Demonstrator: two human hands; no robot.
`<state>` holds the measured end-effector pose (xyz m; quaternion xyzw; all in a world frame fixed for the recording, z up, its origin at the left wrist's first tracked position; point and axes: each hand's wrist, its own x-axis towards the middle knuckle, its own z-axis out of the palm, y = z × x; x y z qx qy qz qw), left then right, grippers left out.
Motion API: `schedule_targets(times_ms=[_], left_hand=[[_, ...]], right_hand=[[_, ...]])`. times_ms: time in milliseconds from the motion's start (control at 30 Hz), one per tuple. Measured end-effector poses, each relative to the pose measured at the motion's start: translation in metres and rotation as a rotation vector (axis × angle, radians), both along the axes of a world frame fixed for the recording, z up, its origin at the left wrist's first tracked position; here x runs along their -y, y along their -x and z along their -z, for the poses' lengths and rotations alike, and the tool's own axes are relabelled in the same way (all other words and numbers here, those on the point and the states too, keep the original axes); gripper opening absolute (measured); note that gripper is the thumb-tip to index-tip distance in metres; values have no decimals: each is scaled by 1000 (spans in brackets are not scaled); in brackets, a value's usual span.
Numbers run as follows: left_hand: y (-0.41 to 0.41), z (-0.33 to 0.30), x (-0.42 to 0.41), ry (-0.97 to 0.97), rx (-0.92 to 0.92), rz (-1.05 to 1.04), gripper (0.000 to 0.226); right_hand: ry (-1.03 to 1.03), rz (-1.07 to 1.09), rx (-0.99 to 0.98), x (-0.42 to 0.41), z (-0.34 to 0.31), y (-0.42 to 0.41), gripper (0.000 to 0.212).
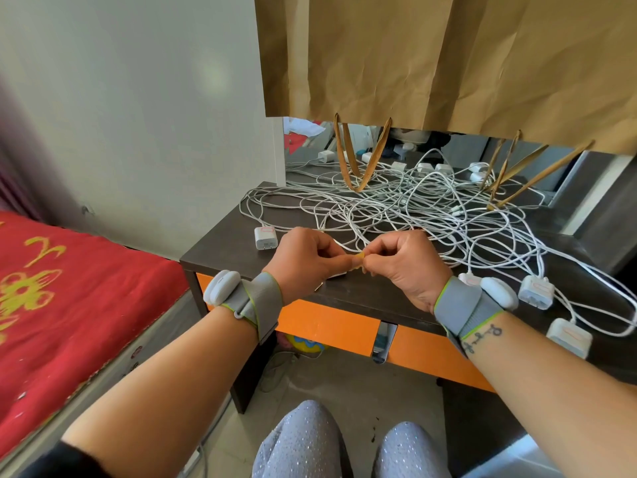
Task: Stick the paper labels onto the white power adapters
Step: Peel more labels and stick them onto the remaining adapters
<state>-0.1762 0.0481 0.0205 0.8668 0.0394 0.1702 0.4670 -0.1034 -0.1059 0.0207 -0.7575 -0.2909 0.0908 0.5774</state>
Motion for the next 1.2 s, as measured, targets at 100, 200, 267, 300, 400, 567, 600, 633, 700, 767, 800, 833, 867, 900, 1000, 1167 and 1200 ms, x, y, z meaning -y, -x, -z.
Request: schedule_targets(times_ms=[100, 200, 267, 300, 400, 567, 600, 633, 700, 767, 800, 833, 867, 900, 1000, 1167, 1200], left_hand=[[2, -2, -2, 85, -27, 34, 28], [5, -6, -2, 82, -46, 74, 20], [6, -7, -3, 48, -53, 77, 20], [6, -7, -3, 32, -59, 72, 21], [6, -7, -4, 16, -74, 61, 23], [6, -9, -5, 25, -70, 41, 25], [6, -9, -6, 23, -71, 33, 26], [6, -9, -6, 19, -67, 26, 28], [5, -9, -7, -6, -43, 16, 31], [5, -9, -6, -40, -19, 10, 31], [4, -9, -6, -50, -14, 12, 31], [4, -9, -6, -57, -13, 14, 31], [4, -9, -5, -63, -14, 16, 30], [4, -10, -5, -69, -15, 17, 29], [3, -11, -5, -86, -16, 6, 27], [5, -12, -4, -76, -20, 6, 27], [5, -12, -4, -68, -25, 9, 26]], right_hand=[[-64, -50, -81, 0, -1, -1, 27], [-119, -144, -223, 3, -1, -2, 23], [-121, -195, -270, 5, -2, -3, 20], [-104, -211, -258, 6, -2, -3, 19], [-28, -225, -148, 8, -3, -4, 20], [8, -213, -73, 9, -5, -5, 18], [8, -213, -81, 9, -6, -5, 17], [4, -212, -96, 9, -6, -5, 17], [1, -203, -123, 9, -6, -5, 16], [3, -181, -133, 8, -6, -5, 14], [-3, -167, -138, 7, -7, -5, 13], [-10, -155, -141, 6, -7, -5, 14], [-14, -147, -138, 6, -7, -5, 14], [-15, -143, -133, 5, -8, -5, 14], [-4, -140, -109, 5, -9, -4, 12], [-16, -116, -62, 2, -10, -2, 20], [-27, -112, -69, 2, -10, -2, 21]])
